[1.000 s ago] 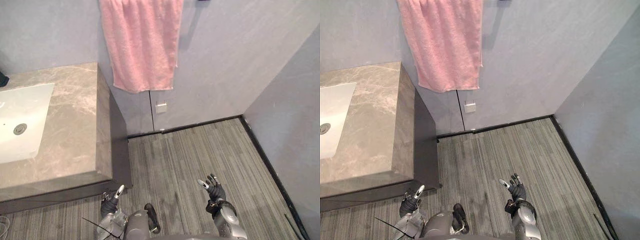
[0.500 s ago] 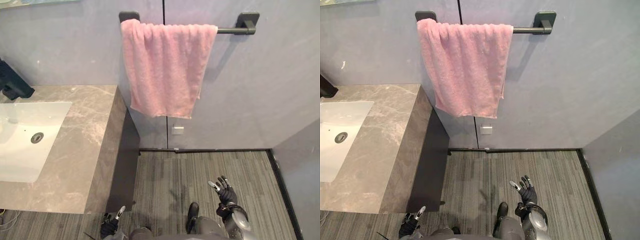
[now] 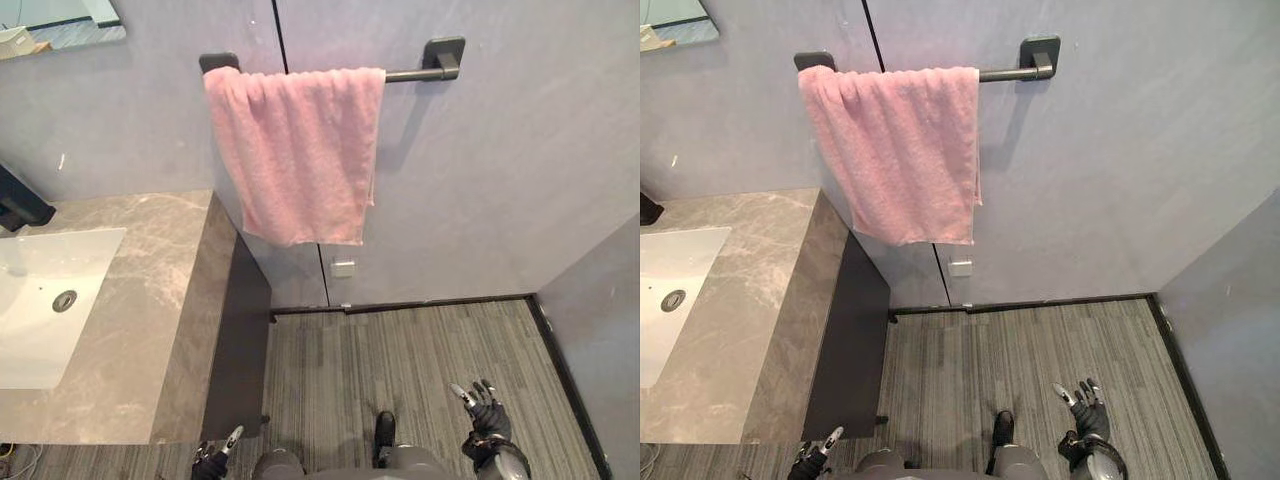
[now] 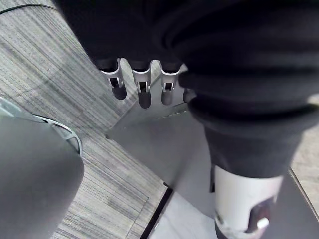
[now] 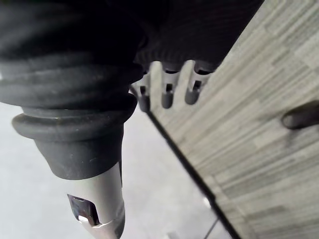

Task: Organize washtable

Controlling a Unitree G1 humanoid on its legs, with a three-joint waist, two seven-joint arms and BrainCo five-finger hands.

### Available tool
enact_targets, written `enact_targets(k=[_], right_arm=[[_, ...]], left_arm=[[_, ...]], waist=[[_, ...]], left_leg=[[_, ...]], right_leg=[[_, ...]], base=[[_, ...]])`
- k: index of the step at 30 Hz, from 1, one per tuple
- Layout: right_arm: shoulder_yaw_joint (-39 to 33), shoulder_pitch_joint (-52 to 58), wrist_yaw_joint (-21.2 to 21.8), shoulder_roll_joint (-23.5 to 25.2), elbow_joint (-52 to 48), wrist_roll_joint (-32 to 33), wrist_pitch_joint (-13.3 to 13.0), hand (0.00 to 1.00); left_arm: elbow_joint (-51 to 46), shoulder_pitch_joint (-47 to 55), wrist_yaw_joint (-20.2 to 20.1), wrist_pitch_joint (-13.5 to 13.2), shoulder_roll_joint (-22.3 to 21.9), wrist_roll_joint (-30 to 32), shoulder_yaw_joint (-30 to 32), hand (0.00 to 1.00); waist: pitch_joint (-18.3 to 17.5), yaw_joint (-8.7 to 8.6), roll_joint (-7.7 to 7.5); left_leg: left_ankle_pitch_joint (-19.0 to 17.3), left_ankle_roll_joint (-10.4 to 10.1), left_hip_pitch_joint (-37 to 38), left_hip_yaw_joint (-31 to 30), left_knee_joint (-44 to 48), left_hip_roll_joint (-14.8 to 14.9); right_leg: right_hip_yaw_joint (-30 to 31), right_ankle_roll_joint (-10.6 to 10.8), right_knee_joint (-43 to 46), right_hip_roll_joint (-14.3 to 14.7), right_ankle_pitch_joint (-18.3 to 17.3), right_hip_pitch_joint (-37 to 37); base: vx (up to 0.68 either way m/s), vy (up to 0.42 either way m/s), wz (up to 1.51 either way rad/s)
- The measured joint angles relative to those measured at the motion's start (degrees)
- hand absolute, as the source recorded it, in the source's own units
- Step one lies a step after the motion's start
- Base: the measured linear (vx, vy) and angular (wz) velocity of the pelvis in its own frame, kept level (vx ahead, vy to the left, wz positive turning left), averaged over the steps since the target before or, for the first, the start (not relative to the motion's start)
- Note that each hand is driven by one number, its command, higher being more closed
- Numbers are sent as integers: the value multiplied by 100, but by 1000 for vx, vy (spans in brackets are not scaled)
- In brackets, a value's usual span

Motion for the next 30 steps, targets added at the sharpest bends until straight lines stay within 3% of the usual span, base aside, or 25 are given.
enact_targets(k=[3, 4, 10, 13, 17, 21, 22, 23, 25, 26, 27, 30], right_arm=[[39, -192, 19, 24, -265, -5, -3, 0], [77, -251, 29, 142, -295, -5, 11, 0], [287, -145, 153, 224, -631, -3, -1, 0], [364, -114, 253, 224, -629, -8, 21, 0], [576, -215, 308, 184, -590, -137, 84, 0], [797, -265, 383, 85, -582, -254, 186, 0], [792, -268, 384, 91, -581, -263, 234, 0], [791, -265, 383, 91, -581, -297, 256, 0], [801, -285, 383, 93, -548, -310, 263, 0], [828, -344, 381, 96, -488, -309, 266, 0], [915, -461, 367, 91, -419, -309, 271, 0], [945, -450, 361, 91, -337, -310, 282, 0]], left_arm=[[-440, 121, -86, 1, -4, 5, -146, 0], [-492, 135, -117, 9, 35, 5, -156, 0], [-561, 263, -173, 171, 57, 10, -258, 0], [-638, 264, -312, 363, 382, 57, -440, 0], [-682, 263, -656, 623, 1191, 293, -991, 0], [-705, 262, -719, 829, 1436, 705, -1223, 0], [-877, 229, -989, 842, 1497, 841, -1464, 0], [-1388, 7, -1282, 818, 1469, 952, -1934, 0], [-1810, -720, -1505, 679, 1220, 953, -2446, 0], [-1914, -1109, -1551, 573, 979, 919, -2583, 0], [-2039, -1666, -1553, 449, 707, 818, -2689, 0], [-2070, -2245, -1544, 406, 583, 542, -2818, 0]], waist=[[34, 31, 209], [77, 50, 122], [57, -25, 69], [53, -19, 58], [41, -14, 48], [-39, -12, 61], [-88, -12, 51], [-177, -20, 26], [-347, -97, -22], [-405, -179, -60], [-482, -366, -137], [-505, -510, -117]], left_leg=[[-473, -170, 189, 47, -875, 7], [-480, -195, 236, 183, -910, -67], [-548, -107, 417, 423, -1023, -389], [-555, -95, 333, 315, -1022, -460], [-552, -93, 274, 180, -979, -467], [-564, -61, 235, 169, -881, -475], [-552, -18, 233, 167, -870, -480], [-557, -6, 231, 174, -850, -493], [-597, 63, 205, 181, -818, -500], [-610, 82, 197, 189, -827, -487], [-633, 109, 235, 245, -844, -488], [-633, 111, 394, 400, -895, -494]], right_leg=[[64, 39, -154, 315, 329, -269], [213, 65, -156, 271, 411, -262], [466, 89, -175, 72, 463, -316], [507, 113, -172, 49, 445, -399], [504, 158, -165, 43, 479, -412], [522, 238, -153, 23, 580, -418], [525, 214, -153, 17, 599, -415], [532, 177, -153, 0, 630, -413], [541, 177, -177, -20, 636, -423], [551, 178, -180, -28, 635, -409], [596, 174, -183, -21, 629, -407], [711, 147, -187, 27, 610, -413]], base=[[-120, 141, -13], [-148, 161, -35], [-105, 89, -30], [-44, 33, -4], [-15, 8, 7], [22, 33, 3], [25, 52, -1], [23, 55, -1], [5, 54, -6], [-17, 54, -17], [-10, 36, -19], [35, 35, -29]])
